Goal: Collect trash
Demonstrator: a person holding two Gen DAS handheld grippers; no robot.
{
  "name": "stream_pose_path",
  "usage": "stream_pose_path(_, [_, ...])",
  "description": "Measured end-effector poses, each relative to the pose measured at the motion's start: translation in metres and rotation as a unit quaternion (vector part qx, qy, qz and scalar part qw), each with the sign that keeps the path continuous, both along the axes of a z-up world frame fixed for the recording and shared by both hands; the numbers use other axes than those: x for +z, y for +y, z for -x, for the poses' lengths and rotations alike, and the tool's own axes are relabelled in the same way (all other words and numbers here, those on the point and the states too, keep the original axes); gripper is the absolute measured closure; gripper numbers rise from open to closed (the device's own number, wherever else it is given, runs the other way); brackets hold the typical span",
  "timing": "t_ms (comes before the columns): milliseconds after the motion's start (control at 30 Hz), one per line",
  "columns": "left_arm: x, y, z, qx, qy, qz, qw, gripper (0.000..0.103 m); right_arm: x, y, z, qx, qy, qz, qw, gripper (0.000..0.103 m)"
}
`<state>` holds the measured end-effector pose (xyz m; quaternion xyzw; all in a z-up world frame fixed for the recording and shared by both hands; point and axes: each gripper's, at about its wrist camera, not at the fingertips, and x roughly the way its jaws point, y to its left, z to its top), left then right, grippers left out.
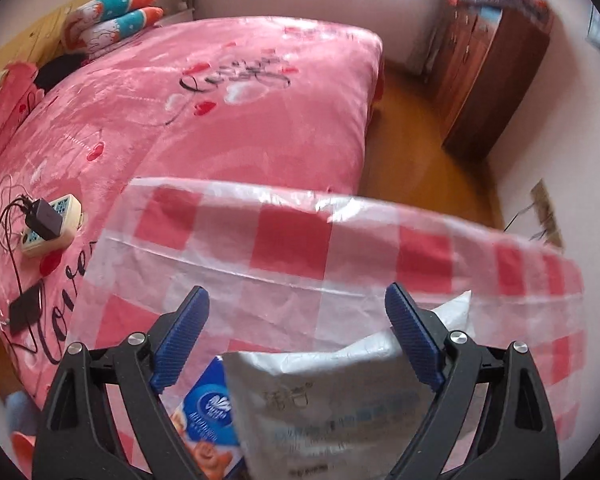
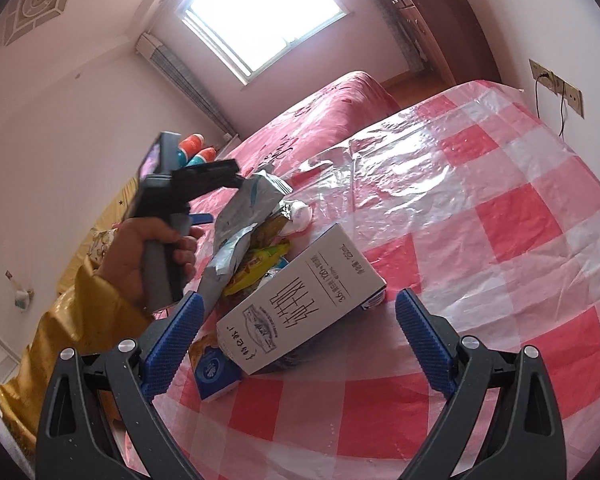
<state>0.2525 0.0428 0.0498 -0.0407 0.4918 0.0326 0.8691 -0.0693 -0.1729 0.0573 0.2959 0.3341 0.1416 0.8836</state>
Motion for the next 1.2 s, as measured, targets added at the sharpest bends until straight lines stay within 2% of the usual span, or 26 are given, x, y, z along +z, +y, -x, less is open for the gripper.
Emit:
stream_pose_path(100, [-0.009, -0.003, 0.002, -0.013, 0.014, 0.005, 0.9998, 0.022, 0.0, 0.0, 0.001, 0.001, 0.001, 0.001, 1.0, 0.008])
stream_pose_path(267, [-0.016, -0.008, 0.022, -0.035, 0.024, 0.013, 0.999, 0.022, 0.001, 0.0, -0.001, 0.0, 0.002, 0.002, 1.0, 0.008])
stream_pose_path(500, [-0.015, -0.021, 0.072, -0.071, 0.024, 0.007, 0.9972, 0.022, -0.007, -0.004, -0.003, -0.006, 0.028, 0.001, 1.0, 0.008])
stream_pose_path(767, [-0.016, -0.015, 0.134, -0.066, 0.021, 0.032, 0.9971, 0.023, -0.021, 0.002, -0.004, 0.017, 0.06, 0.018, 0.998, 0.008])
stream_pose_path(900, [-0.006, -0.007, 0.162, -0.063, -0.02, 0.032, 0.9973, 0.023, -0.022, 0.012, -0.003, 0.033, 0.059, 0.039, 0.997, 0.008])
stream_pose_path(1033, [0.021, 0.012, 0.191, -0.056, -0.063, 0.061, 0.9946, 0.023, -0.026, 0.013, -0.004, 0.041, 0.061, 0.047, 0.996, 0.008])
stream_pose_path(1133, [0.04, 0.021, 0.218, -0.085, -0.086, 0.054, 0.9912, 0.023, -0.03, 0.008, -0.007, 0.042, 0.068, 0.033, 0.996, 0.008])
stream_pose_path(1200, [0.046, 0.028, 0.239, -0.115, -0.081, 0.052, 0.9887, 0.023, -0.03, 0.007, -0.007, 0.045, 0.067, 0.027, 0.996, 0.008])
